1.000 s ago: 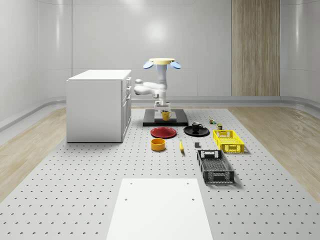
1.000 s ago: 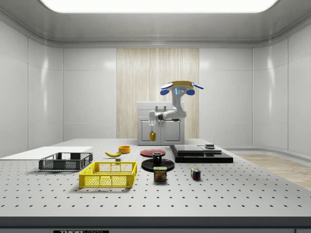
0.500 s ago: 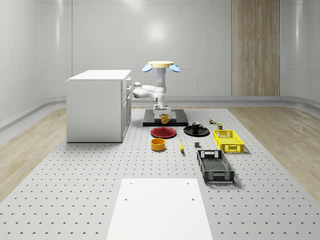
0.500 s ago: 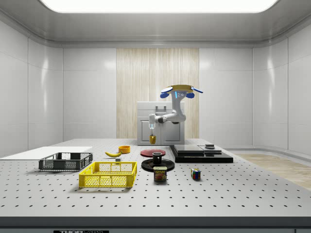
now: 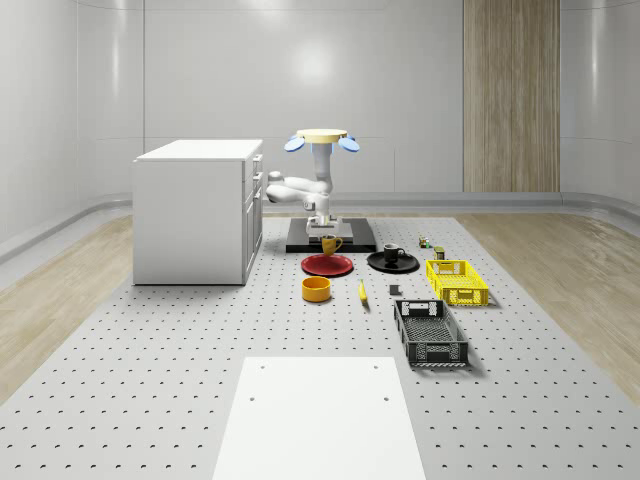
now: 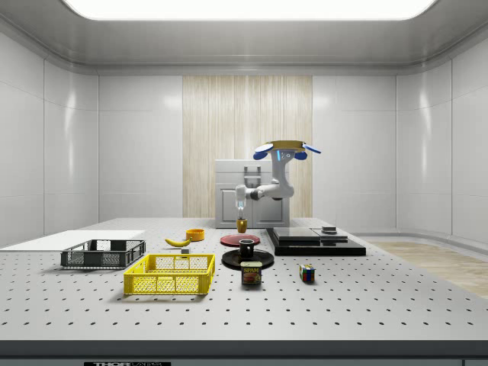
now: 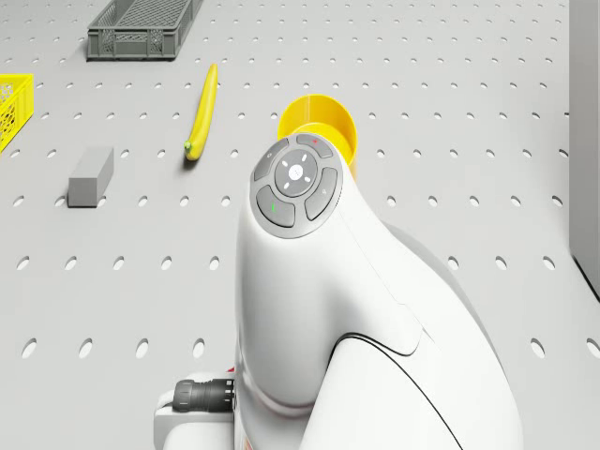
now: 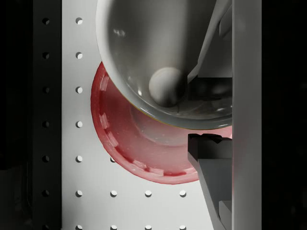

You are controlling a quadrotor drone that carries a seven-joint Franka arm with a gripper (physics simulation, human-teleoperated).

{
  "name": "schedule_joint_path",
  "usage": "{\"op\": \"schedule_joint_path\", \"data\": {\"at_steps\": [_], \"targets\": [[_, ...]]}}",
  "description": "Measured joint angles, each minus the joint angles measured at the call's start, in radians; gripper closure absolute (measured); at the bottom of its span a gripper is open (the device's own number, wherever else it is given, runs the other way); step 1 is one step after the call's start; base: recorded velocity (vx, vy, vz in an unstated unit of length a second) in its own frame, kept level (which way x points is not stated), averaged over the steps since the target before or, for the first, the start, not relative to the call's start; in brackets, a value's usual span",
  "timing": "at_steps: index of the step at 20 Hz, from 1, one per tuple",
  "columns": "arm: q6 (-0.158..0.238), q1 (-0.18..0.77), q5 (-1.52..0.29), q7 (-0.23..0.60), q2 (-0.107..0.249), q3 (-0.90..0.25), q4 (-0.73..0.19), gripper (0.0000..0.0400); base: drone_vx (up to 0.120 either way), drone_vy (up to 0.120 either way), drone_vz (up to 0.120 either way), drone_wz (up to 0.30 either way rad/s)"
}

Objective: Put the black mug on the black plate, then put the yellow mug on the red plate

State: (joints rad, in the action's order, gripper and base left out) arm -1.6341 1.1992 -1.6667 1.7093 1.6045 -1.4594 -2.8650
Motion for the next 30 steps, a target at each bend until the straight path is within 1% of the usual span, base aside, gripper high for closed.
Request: {"op": "schedule_joint_path", "data": {"at_steps": [9,18,19,20,21,22,23,24,26,30], "targets": [[-0.034,0.010,-0.106,-0.002,0.000,0.111,0.017,0.0300,0.000,0.000,0.000,0.000],[-0.045,-0.052,-0.137,-0.071,-0.001,0.145,0.027,0.0300,0.000,0.000,0.000,0.000],[-0.045,-0.057,-0.139,-0.076,-0.001,0.146,0.027,0.0276,0.000,0.000,0.000,0.000],[-0.045,-0.060,-0.140,-0.081,-0.001,0.147,0.028,0.0215,0.000,0.000,0.000,0.000],[-0.044,-0.063,-0.141,-0.084,-0.002,0.148,0.028,0.0168,0.000,0.000,0.000,0.000],[-0.044,-0.066,-0.141,-0.087,-0.003,0.149,0.029,0.0131,0.000,0.000,0.000,0.000],[-0.043,-0.068,-0.140,-0.089,-0.003,0.147,0.028,0.0102,0.000,0.000,0.000,0.000],[-0.040,-0.071,-0.135,-0.091,-0.004,0.141,0.027,0.0079,0.000,0.000,0.000,0.000],[-0.033,-0.077,-0.118,-0.094,-0.005,0.123,0.023,0.0048,0.000,0.000,0.000,0.000],[-0.013,-0.089,-0.067,-0.099,-0.008,0.068,0.013,0.0018,0.000,0.000,0.000,0.000]]}}
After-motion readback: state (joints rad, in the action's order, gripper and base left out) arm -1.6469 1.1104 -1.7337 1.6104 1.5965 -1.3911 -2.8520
